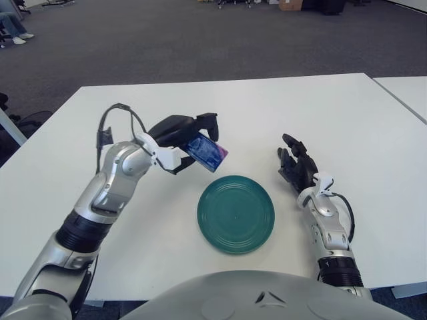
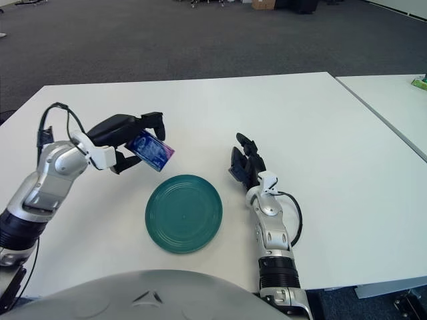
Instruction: Put the gum into the plate.
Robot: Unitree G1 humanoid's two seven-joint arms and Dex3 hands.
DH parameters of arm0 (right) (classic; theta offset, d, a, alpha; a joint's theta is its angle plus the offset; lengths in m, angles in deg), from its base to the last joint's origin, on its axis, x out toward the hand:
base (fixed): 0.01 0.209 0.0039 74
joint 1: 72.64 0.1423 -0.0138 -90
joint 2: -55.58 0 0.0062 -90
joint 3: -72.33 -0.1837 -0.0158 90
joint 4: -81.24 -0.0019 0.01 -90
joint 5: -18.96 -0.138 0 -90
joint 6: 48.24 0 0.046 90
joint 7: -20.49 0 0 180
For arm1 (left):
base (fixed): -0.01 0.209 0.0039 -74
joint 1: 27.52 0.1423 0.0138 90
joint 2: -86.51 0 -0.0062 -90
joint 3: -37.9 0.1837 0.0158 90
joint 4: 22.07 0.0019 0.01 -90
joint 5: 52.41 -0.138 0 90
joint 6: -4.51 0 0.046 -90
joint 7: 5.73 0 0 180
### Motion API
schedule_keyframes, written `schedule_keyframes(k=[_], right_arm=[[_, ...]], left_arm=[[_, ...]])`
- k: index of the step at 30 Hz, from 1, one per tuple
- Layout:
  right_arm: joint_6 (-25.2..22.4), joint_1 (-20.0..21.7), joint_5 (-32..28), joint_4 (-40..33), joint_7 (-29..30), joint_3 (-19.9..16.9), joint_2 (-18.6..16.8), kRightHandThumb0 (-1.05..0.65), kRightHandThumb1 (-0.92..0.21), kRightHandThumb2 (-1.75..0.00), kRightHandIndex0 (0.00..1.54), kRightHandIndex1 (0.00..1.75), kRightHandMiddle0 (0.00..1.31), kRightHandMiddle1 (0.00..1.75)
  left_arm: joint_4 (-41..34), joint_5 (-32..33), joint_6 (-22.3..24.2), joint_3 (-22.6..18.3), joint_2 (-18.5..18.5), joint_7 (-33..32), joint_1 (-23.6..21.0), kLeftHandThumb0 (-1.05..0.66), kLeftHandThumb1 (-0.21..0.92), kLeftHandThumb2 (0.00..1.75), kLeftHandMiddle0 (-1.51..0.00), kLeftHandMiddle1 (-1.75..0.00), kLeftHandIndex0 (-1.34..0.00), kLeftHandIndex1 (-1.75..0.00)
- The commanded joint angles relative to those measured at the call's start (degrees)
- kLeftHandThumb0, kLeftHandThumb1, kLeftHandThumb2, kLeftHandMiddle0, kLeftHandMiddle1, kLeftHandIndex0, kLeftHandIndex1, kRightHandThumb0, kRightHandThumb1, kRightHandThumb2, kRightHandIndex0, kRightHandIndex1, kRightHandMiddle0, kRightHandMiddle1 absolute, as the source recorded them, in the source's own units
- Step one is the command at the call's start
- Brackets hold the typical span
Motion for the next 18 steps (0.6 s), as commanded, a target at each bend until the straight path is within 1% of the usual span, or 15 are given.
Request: schedule_keyframes(k=[1,4,6,8,12,16,17,18], right_arm=[[-2.4,-1.7,0.3,2.4,0.6,0.4,-0.6,-0.71,-0.92,-0.82,0.23,0.01,0.0,0.47],[-2.0,-1.9,0.6,2.5,1.0,0.6,-0.8,-0.71,-0.92,-0.83,0.24,0.01,0.0,0.48],[-1.5,-2.2,0.7,2.5,1.5,0.7,-1.1,-0.7,-0.92,-0.85,0.25,0.01,0.0,0.49],[-1.1,-2.3,0.9,2.5,2.0,0.9,-1.5,-0.7,-0.92,-0.86,0.25,0.01,0.0,0.51],[0.6,-3.0,0.8,2.5,2.4,1.2,-2.0,-0.7,-0.92,-0.87,0.26,0.01,0.0,0.53],[1.4,-3.3,0.9,2.6,2.6,1.5,-2.3,-0.7,-0.92,-0.87,0.26,0.01,0.0,0.55],[1.6,-3.3,0.9,2.6,2.6,1.5,-2.3,-0.7,-0.92,-0.87,0.26,0.01,0.0,0.55],[1.8,-3.4,0.8,2.7,2.5,1.4,-2.2,-0.7,-0.92,-0.87,0.26,0.01,0.0,0.56]], left_arm=[[-0.5,-1.8,-0.2,3.4,-1.3,1.9,-2.4,0.0,0.18,1.48,-0.69,-1.73,-0.5,-1.75],[0.1,-1.7,-1.3,4.5,-1.6,2.8,-2.4,0.0,0.18,1.48,-0.7,-1.72,-0.5,-1.75],[1.7,-1.5,-3.8,5.9,-2.0,3.0,-2.8,0.0,0.18,1.47,-0.7,-1.71,-0.5,-1.75],[2.6,-1.3,-5.7,6.3,-2.0,3.0,-3.0,0.0,0.18,1.47,-0.71,-1.7,-0.5,-1.75],[6.4,-1.9,-10.4,7.5,-3.0,0.9,-2.7,0.0,0.17,1.47,-0.72,-1.69,-0.51,-1.75],[7.6,-2.6,-12.7,8.0,-2.7,1.6,-3.4,0.0,0.15,1.5,-0.74,-1.69,-0.53,-1.75],[7.8,-3.2,-12.7,8.6,-2.9,2.2,-3.7,0.0,0.11,1.54,-0.76,-1.69,-0.55,-1.75],[8.0,-3.9,-12.2,9.6,-3.1,3.3,-4.2,0.0,0.11,1.54,-0.76,-1.69,-0.56,-1.75]])
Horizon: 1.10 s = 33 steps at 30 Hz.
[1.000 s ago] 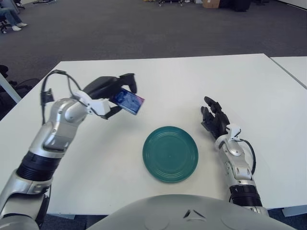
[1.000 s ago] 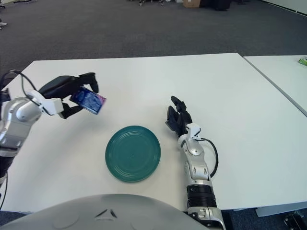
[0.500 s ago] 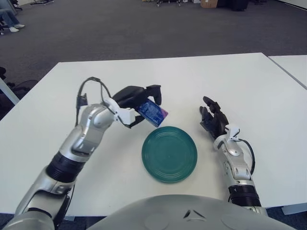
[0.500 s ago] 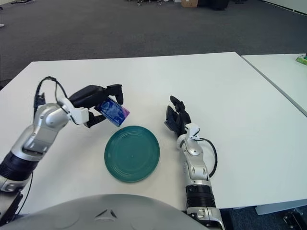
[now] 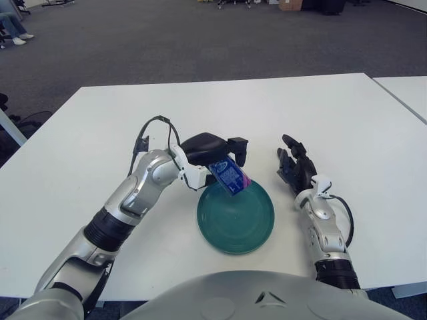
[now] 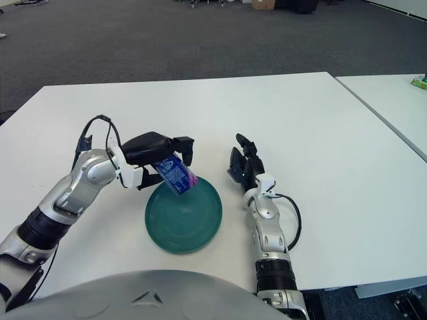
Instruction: Put the gum into the plate.
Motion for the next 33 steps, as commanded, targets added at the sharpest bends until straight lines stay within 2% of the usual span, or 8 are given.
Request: schedule_keyframes(k=[1,6,16,21,28,30,32,33], right_arm=[[-1.9,-1.9,0.3,2.5,0.2,0.2,-0.4,-0.7,-0.92,-0.87,0.25,0.0,0.0,0.56],[-1.4,-1.7,0.0,3.6,0.0,-0.2,-0.1,-0.7,-0.92,-0.86,0.23,0.0,0.0,0.55],[0.0,-1.1,0.2,5.5,0.8,-0.6,-0.6,-0.72,-0.92,-0.84,0.2,0.0,0.0,0.51],[0.6,-1.1,0.8,5.8,1.1,-0.3,-0.5,-0.71,-0.92,-0.85,0.2,0.0,0.0,0.5],[0.5,-0.9,1.7,5.8,1.7,-0.1,-0.5,-0.7,-0.92,-0.86,0.2,0.0,0.0,0.47],[0.6,-0.9,1.9,5.8,2.0,0.0,-0.6,-0.7,-0.92,-0.86,0.2,0.0,0.0,0.47],[0.9,-0.8,2.1,5.9,2.3,0.0,-0.7,-0.7,-0.92,-0.86,0.21,0.01,0.0,0.46],[1.0,-0.8,2.2,6.0,2.4,0.1,-0.8,-0.7,-0.92,-0.87,0.21,0.01,0.0,0.46]], left_arm=[[1.1,-2.2,0.0,1.9,0.0,2.3,-2.6,0.0,0.11,1.54,-0.76,-1.69,-0.56,-1.75],[1.6,-3.6,0.7,3.9,-0.3,5.1,-3.0,0.0,0.1,1.56,-0.75,-1.71,-0.57,-1.75],[2.4,-6.6,-0.2,8.0,1.4,10.8,-2.9,0.0,-0.02,1.69,-0.8,-1.74,-0.69,-1.74],[2.5,-7.5,-1.2,8.7,1.8,12.1,-2.8,0.0,-0.05,1.73,-0.83,-1.75,-0.72,-1.73],[2.1,-8.3,-3.1,9.7,2.2,13.2,-2.0,0.0,-0.03,1.68,-0.83,-1.75,-0.71,-1.67],[1.6,-8.2,-2.8,10.0,2.3,14.1,-1.4,0.0,0.01,1.63,-0.81,-1.75,-0.68,-1.64],[1.3,-8.1,-2.2,10.4,2.4,15.5,-1.1,0.0,0.22,1.38,-0.63,-1.72,-0.56,-1.66],[1.2,-8.1,-2.0,10.4,2.4,15.9,-1.0,0.0,0.38,1.17,-0.54,-1.68,-0.49,-1.64]])
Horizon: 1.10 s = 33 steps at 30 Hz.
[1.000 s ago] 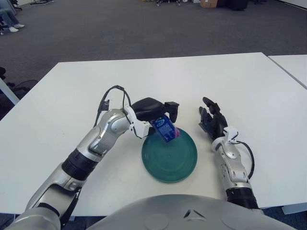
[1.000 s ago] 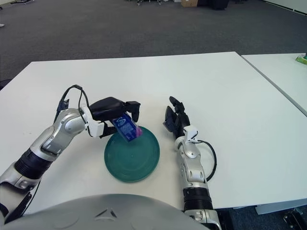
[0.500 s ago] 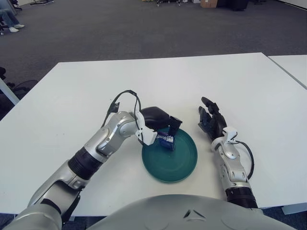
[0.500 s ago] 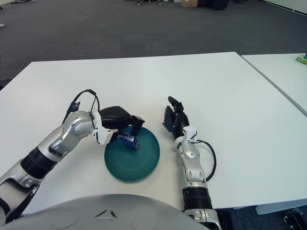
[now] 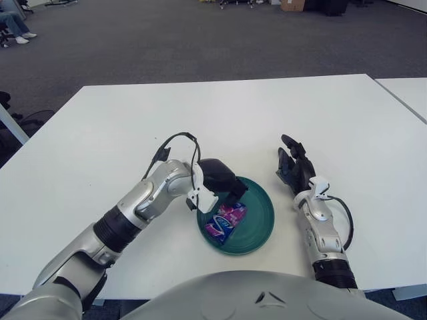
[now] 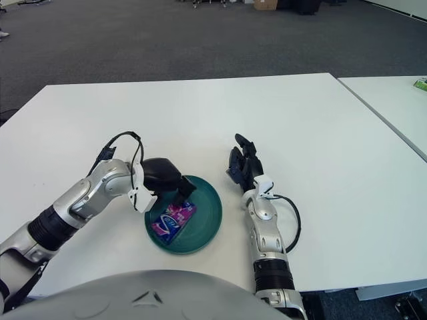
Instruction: Put the gum into the plate.
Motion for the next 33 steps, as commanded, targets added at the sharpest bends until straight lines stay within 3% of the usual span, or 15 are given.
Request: schedule_keyframes(k=[1,2,3,4,6,7,8,10,13,19,24,27,33], right_arm=[[-1.9,-1.7,0.5,2.8,0.7,0.1,-0.5,-0.7,-0.92,-0.87,0.21,0.01,0.0,0.46],[-1.9,-1.7,0.5,2.9,0.8,0.1,-0.6,-0.7,-0.92,-0.87,0.21,0.01,0.0,0.46],[-1.8,-1.7,0.5,2.9,0.8,0.1,-0.6,-0.69,-0.92,-0.87,0.21,0.01,0.0,0.46],[-1.7,-1.6,0.5,2.9,0.8,0.1,-0.6,-0.69,-0.92,-0.87,0.21,0.01,0.0,0.46],[-1.4,-1.5,0.4,3.1,0.8,0.0,-0.6,-0.69,-0.92,-0.88,0.22,0.01,0.0,0.46],[-1.4,-1.5,0.3,3.2,0.8,0.0,-0.6,-0.69,-0.92,-0.88,0.22,0.01,0.0,0.46],[-1.3,-1.4,0.3,3.3,0.8,0.0,-0.7,-0.69,-0.92,-0.88,0.22,0.01,0.0,0.46],[-1.3,-1.2,0.3,3.4,0.8,0.0,-0.7,-0.69,-0.92,-0.88,0.22,0.01,0.0,0.46],[-1.5,-1.1,0.3,3.4,0.8,0.1,-0.7,-0.69,-0.92,-0.88,0.22,0.01,0.0,0.45],[-2.1,-1.4,0.6,2.5,1.0,0.5,-0.7,-0.69,-0.92,-0.89,0.22,0.01,0.0,0.45],[-2.7,-1.7,0.6,1.8,1.0,0.9,-0.5,-0.69,-0.92,-0.9,0.22,0.01,0.0,0.46],[-2.8,-1.8,0.7,1.6,1.0,1.0,-0.4,-0.7,-0.92,-0.91,0.22,0.0,0.0,0.46],[-3.5,-1.3,-0.5,2.0,-0.3,0.6,0.0,-0.71,-0.92,-0.91,0.2,0.0,0.0,0.46]], left_arm=[[-0.4,-0.4,0.9,0.6,1.0,2.3,0.5,0.0,0.48,1.04,-0.48,-1.65,-0.45,-1.62],[-0.4,-0.4,1.1,0.7,0.9,2.7,0.5,0.07,0.55,0.93,-0.47,-1.63,-0.37,-1.56],[-0.4,-0.4,1.2,0.7,0.9,3.0,0.5,0.17,0.68,0.71,-0.45,-1.58,-0.25,-1.45],[-0.4,-0.3,1.3,0.9,0.9,3.6,0.3,0.2,0.73,0.63,-0.45,-1.57,-0.21,-1.42],[0.3,-0.1,1.1,1.6,0.8,5.2,-0.6,-0.31,0.78,0.42,-0.35,-1.24,-0.09,-1.19],[0.5,0.0,0.9,1.8,0.8,5.8,-0.9,-0.42,0.81,0.37,-0.31,-1.11,-0.07,-1.12],[0.7,0.1,0.7,1.9,0.8,6.1,-1.0,-0.57,0.85,0.3,-0.29,-0.87,-0.04,-1.01],[0.7,0.5,0.1,2.1,0.7,7.1,-1.9,-0.71,0.88,0.25,-0.27,-0.62,-0.02,-0.88],[1.0,1.9,-2.1,2.0,1.0,7.6,-3.1,-0.92,0.91,0.31,-0.24,-0.23,-0.01,-0.55],[2.3,2.7,-7.1,1.0,2.1,5.2,-3.6,-1.03,0.92,0.45,-0.15,-0.04,0.0,-0.24],[1.5,4.2,-9.7,-2.4,4.2,3.7,-4.5,-1.05,0.92,0.52,-0.09,-0.01,0.0,-0.12],[1.1,5.1,-10.1,-4.2,4.8,3.3,-5.1,-1.05,0.92,0.55,-0.05,0.0,0.0,-0.06],[-0.7,8.6,-8.0,-11.7,5.2,0.3,-5.8,-1.05,0.92,0.57,-0.01,0.0,0.0,-0.01]])
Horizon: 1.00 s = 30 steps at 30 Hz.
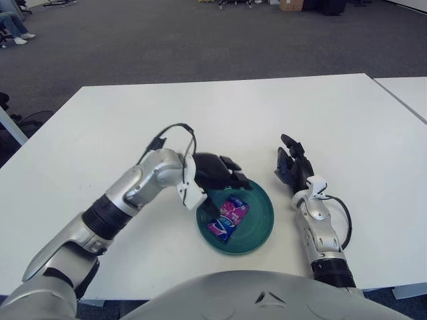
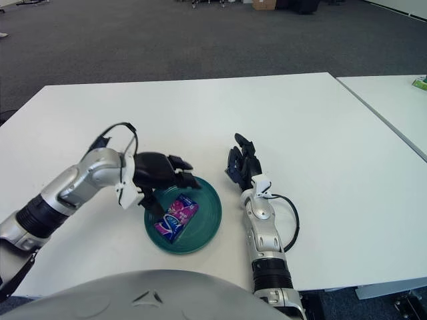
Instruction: Put the gum into the plate.
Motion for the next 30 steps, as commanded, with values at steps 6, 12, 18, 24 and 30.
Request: schedule_keyframes(k=[6,12,18,24,30], right_arm=[[-3.6,-1.1,-3.7,3.4,-3.0,-1.2,-0.8,-0.72,-0.92,-0.88,0.19,0.0,0.0,0.48],[-3.7,-0.7,-2.6,4.3,-1.8,-1.2,-0.9,-0.73,-0.92,-0.85,0.19,0.0,0.0,0.5],[-3.2,-1.4,-2.0,4.1,-1.3,-1.0,-1.3,-0.76,-0.92,-0.83,0.2,0.01,0.0,0.51],[-2.6,-2.2,-1.0,3.3,-1.1,-0.1,-0.9,-0.78,-0.92,-0.84,0.23,0.02,0.0,0.53],[-2.4,-3.4,-0.6,1.6,-1.5,0.6,-1.0,-0.79,-0.92,-0.86,0.25,0.02,0.0,0.54]], left_arm=[[-0.9,4.5,3.9,-10.3,-1.0,-8.0,1.5,-1.05,0.92,0.57,0.0,0.0,0.0,0.0],[-3.1,12.1,13.1,-16.1,-0.8,-7.6,5.8,-1.05,0.92,0.5,0.0,0.0,0.0,0.0],[-1.7,15.9,19.2,-20.7,-6.1,-15.6,14.9,-1.05,0.92,0.53,0.0,0.0,0.0,0.0],[4.8,26.5,16.9,-24.9,-18.7,-25.6,19.1,-1.05,0.92,0.65,0.0,0.0,0.0,0.0],[5.7,34.3,18.5,-28.1,-25.4,-29.6,23.7,-1.05,0.92,0.78,0.0,0.0,0.0,0.0]])
